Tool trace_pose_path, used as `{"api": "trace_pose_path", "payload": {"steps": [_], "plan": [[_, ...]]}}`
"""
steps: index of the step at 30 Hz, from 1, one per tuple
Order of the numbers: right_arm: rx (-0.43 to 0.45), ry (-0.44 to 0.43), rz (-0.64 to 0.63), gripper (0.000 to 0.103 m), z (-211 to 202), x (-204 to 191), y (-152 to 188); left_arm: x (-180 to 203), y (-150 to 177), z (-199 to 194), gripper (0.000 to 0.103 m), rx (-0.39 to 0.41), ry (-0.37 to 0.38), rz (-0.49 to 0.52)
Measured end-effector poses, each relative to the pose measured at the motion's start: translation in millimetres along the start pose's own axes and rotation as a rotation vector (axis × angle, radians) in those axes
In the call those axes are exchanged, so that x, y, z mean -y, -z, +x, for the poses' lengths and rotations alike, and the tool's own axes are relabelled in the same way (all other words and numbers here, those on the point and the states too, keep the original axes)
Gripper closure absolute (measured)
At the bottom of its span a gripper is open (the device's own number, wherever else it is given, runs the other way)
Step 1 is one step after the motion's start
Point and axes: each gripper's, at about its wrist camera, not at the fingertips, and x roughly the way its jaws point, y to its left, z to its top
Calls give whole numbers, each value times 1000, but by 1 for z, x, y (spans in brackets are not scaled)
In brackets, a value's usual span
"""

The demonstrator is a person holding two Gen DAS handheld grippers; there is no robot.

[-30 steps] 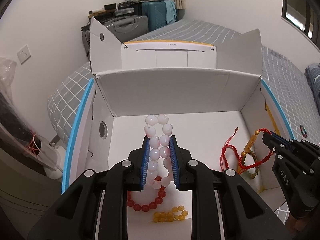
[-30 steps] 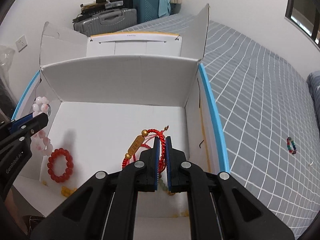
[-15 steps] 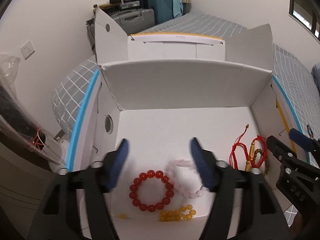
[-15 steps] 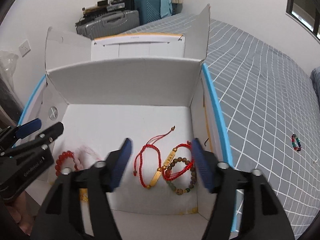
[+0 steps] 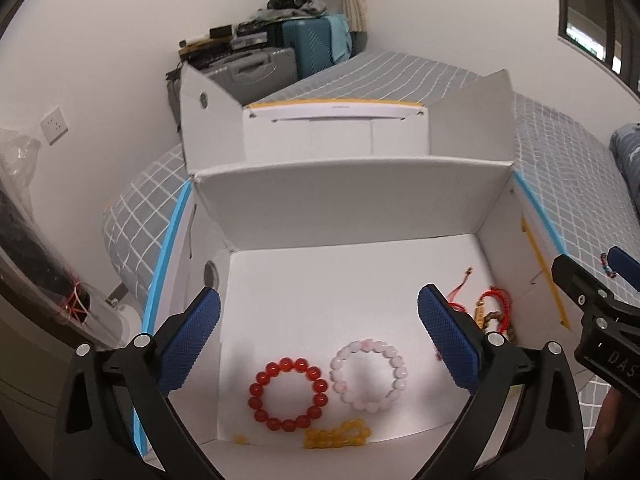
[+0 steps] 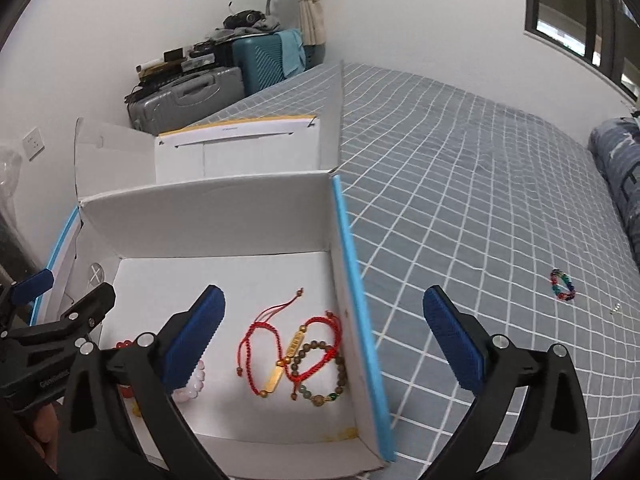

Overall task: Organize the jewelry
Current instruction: 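Move both open tools back over the remaining bracelets on the bed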

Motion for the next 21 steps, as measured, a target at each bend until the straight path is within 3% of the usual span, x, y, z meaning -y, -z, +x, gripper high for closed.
{"api": "trace_pose_path", "payload": {"steps": [7,21], "plan": [[48,70,23,8,-30,39,7,40,-7,-22,6,44,64,33],[52,295,229,8,-106,213,64,190,10,-65,6,88,272,187]]}}
